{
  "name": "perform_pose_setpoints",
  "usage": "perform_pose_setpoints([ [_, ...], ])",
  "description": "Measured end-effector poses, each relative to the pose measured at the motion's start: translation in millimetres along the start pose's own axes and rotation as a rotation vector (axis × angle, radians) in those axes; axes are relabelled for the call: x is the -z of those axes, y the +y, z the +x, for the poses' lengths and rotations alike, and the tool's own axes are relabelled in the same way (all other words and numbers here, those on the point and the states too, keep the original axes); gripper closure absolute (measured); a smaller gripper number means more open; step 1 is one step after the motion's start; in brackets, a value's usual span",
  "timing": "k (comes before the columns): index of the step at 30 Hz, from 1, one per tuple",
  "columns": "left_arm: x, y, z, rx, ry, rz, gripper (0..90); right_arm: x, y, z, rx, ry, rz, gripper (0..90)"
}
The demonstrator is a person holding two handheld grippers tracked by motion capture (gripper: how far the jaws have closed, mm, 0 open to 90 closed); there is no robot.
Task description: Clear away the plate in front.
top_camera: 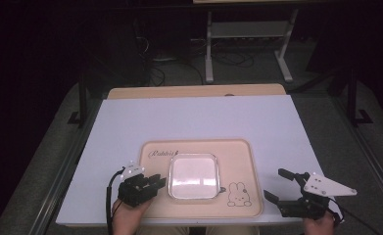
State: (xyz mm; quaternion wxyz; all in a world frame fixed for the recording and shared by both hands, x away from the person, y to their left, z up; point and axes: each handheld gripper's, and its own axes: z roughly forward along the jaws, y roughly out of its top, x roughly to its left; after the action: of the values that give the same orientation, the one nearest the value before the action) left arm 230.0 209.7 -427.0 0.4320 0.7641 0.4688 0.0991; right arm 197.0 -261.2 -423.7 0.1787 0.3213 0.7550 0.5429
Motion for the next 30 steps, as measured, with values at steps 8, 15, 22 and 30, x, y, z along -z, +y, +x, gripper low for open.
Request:
perform_pose_setpoints([
  [8,7.8,2.7,6.7,-0.043,-0.013,-0.025,65.4,-1.7,-0.2,-0.2,-0.001,-0.009,0.018,13.1],
  [15,15.6,2.6,12.4,-0.077,-0.022,-0.052,62.8,-2.4,-0.3,-0.6,0.002,-0.012,0.023,13.1],
  [22,25.1,3.0,17.0,-0.112,-0.016,-0.093,56.8,-3.2,-0.2,-0.7,0.001,-0.01,0.029,13.1],
  [30,39.4,4.6,25.3,-0.154,0.009,-0.139,48.1,-3.3,-0.2,-1.3,0.001,-0.014,0.03,13.1],
])
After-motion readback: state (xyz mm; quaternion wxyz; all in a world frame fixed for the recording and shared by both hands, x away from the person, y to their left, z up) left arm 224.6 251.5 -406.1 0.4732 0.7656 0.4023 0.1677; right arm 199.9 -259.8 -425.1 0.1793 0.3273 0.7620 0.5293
